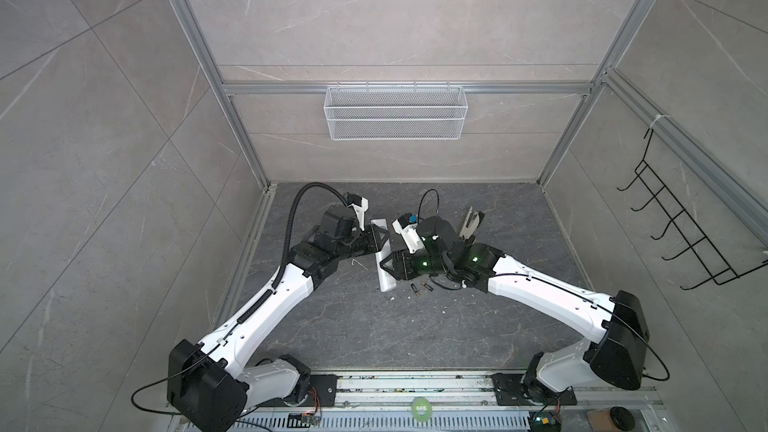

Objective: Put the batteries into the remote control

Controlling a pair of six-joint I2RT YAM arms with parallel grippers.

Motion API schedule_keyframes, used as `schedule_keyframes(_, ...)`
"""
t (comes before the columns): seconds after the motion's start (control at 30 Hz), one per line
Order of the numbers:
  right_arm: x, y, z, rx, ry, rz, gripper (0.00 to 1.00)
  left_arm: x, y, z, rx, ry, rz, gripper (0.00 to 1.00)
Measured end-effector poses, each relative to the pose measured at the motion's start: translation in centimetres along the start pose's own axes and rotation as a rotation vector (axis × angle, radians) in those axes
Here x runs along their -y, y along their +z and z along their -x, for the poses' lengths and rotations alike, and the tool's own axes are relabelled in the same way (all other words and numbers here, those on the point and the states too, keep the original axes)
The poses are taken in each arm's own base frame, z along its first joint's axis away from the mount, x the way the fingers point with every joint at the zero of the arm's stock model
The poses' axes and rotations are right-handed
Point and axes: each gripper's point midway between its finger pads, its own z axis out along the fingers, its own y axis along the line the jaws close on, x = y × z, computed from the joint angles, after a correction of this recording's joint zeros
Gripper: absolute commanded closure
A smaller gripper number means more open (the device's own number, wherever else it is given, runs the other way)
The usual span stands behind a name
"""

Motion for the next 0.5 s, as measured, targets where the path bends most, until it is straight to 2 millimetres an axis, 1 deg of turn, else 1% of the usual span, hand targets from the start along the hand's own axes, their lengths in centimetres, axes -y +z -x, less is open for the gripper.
schedule_keyframes(0.2, -0.11, 0.08, 0.13, 0.005, -0.002, 0.007, 0.56, -0.06, 0.0, 0.02, 0.002, 0.001, 0.003, 1.0)
schedule_keyframes(0.5, -0.22, 0.12, 0.23, 0.011, -0.004, 0.013, 0.64, -0.26, 0.0, 0.18, 0.011, 0.003, 0.015, 1.0)
